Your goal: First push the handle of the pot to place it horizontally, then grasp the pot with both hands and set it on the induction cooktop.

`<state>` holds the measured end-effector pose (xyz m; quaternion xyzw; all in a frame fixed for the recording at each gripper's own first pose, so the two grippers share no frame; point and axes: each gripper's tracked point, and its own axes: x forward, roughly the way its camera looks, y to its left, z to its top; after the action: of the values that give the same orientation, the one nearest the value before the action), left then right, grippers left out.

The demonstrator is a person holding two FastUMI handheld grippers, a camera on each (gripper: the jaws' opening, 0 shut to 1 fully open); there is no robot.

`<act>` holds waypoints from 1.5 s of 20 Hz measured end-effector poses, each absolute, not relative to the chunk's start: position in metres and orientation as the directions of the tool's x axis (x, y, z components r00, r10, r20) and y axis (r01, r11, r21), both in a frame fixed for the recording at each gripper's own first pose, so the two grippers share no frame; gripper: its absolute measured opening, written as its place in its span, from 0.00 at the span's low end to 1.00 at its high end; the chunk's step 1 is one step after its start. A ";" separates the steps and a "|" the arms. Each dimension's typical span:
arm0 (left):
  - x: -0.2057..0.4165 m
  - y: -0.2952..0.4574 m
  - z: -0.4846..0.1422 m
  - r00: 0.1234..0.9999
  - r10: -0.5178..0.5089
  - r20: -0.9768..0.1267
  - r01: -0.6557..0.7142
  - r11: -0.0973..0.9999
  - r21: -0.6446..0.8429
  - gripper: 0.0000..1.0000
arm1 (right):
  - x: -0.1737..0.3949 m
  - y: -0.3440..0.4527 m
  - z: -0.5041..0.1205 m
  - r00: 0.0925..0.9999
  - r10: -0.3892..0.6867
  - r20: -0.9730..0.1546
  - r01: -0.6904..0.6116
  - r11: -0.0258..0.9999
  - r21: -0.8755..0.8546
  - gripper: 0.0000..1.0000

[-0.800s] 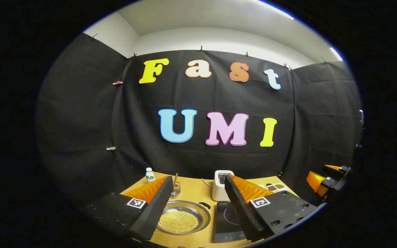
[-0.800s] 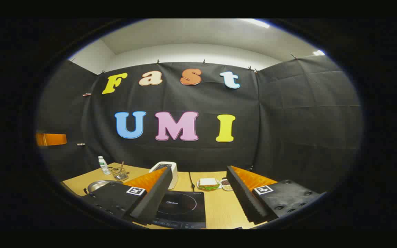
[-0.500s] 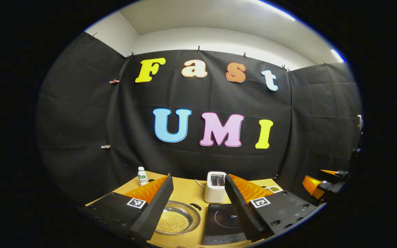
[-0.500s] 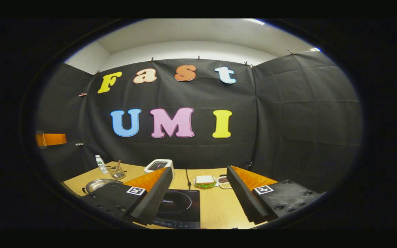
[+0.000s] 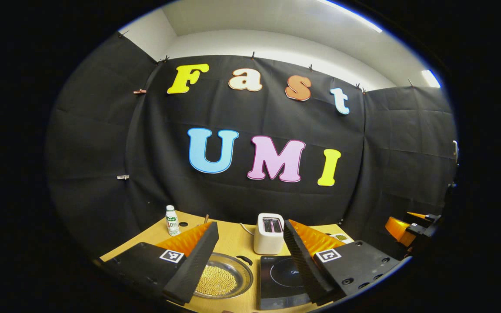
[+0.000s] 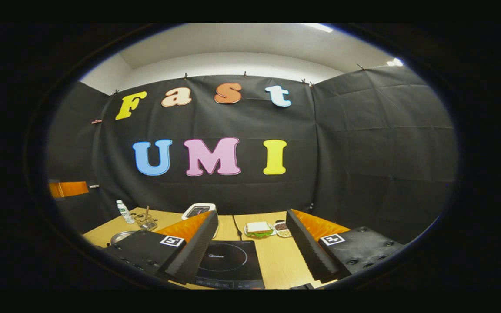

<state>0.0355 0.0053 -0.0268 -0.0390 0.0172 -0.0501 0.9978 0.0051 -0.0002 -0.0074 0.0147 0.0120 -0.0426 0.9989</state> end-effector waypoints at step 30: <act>0.039 0.055 -0.171 0.884 -0.230 -0.407 0.187 0.972 -0.142 0.42 | 0.014 0.054 -0.043 0.993 -0.047 -0.108 0.051 0.998 0.041 0.98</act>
<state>0.0390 0.0551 -0.1708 -0.0495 0.2152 -0.1076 0.9694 0.0144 0.0541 -0.0435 0.0218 0.0535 -0.0246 0.9980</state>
